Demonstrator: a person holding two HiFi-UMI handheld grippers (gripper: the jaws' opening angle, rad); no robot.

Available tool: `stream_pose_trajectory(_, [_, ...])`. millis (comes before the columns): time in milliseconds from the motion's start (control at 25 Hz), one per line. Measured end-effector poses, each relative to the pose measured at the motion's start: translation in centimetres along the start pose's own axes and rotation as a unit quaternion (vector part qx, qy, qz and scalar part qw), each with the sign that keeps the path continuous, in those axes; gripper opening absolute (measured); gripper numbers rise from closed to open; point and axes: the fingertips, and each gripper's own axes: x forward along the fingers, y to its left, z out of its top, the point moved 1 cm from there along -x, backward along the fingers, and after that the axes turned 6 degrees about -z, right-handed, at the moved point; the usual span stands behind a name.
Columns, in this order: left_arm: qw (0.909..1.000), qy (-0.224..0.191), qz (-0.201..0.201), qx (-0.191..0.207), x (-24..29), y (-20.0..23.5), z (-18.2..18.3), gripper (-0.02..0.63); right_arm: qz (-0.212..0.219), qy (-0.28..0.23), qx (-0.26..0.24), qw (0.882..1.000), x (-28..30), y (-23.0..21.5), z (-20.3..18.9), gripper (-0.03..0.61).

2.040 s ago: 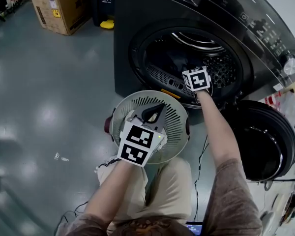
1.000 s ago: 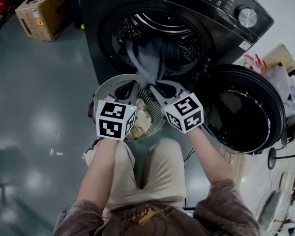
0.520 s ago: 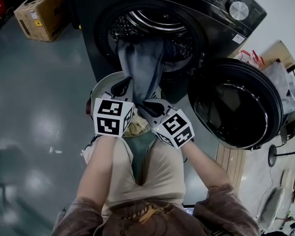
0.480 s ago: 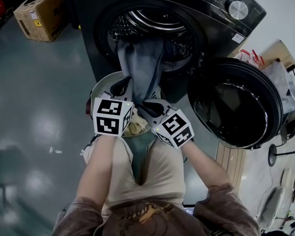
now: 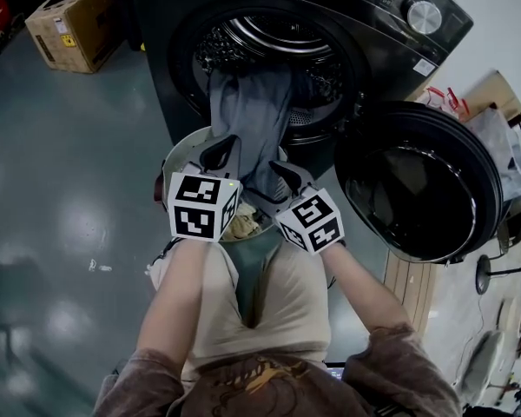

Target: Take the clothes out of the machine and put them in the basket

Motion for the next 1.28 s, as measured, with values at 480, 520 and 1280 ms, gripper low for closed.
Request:
stream_pose_trajectory(480, [0.9998,-0.002,-0.017,-0.006,0.5,0.1,-0.1,0.003,-0.104,0.013,0.054,0.993,8.4,-12.7,1.1,0.35])
stream_pose_trajectory(520, [0.9998,-0.001,-0.019,-0.005,0.5,0.0,-0.1,0.003,-0.109,0.016,0.055,0.992,9.3,-13.6,1.3,0.355])
stream_pose_trajectory(1280, [0.9992,0.016,-0.033,-0.017,0.7,1.4,-0.8,0.003,-0.166,0.151,0.071,0.972,18.3,-23.3,-1.3,0.439])
